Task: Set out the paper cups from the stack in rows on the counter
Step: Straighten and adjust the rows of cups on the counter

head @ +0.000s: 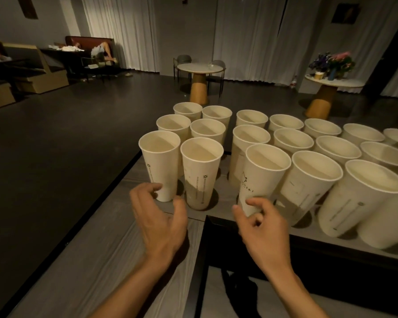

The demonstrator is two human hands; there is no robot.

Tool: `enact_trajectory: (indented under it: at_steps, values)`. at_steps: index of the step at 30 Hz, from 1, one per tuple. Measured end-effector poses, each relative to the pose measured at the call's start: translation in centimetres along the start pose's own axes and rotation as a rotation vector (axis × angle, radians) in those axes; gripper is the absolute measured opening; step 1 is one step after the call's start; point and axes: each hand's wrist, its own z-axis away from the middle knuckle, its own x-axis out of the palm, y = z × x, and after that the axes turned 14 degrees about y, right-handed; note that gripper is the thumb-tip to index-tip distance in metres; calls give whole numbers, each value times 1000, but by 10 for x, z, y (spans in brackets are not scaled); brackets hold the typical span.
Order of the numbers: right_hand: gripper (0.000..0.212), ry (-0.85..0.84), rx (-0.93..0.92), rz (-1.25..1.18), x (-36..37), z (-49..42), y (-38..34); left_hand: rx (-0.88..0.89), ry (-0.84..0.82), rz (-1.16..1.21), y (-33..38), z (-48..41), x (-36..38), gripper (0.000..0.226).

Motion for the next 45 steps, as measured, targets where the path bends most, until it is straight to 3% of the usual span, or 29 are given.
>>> enact_trajectory:
  at_steps: [3,5,8,11,17,29,35,39,42,45]
  values:
    - [35,104,8,4,-17,-11,12,30,-312,144,26,18,7,27]
    - [48,92,6,13,-21,-15,19,-44,-507,166,38,33,19,37]
    - [66,-15,86,-46,-19,-23,27,-179,-628,136,49,48,40,67]
    - [60,-138,152,-165,-16,-32,31,-282,-715,107,56,51,55,75]
    - [71,-219,164,-203,-9,-34,36,-318,-741,145,63,52,65,64]
    - [81,-324,171,-208,-3,-28,32,-324,-590,62,57,59,58,61]
    - [49,-183,105,-127,-49,-11,36,-370,-579,-17,64,85,42,69]
    - [33,32,111,-119,-79,-11,43,-329,-476,-40,75,102,30,45]
    - [37,124,125,-87,-90,-16,48,-251,-497,-4,85,110,30,32]
    - [63,79,139,-64,-93,-23,54,-204,-647,29,98,113,43,42]
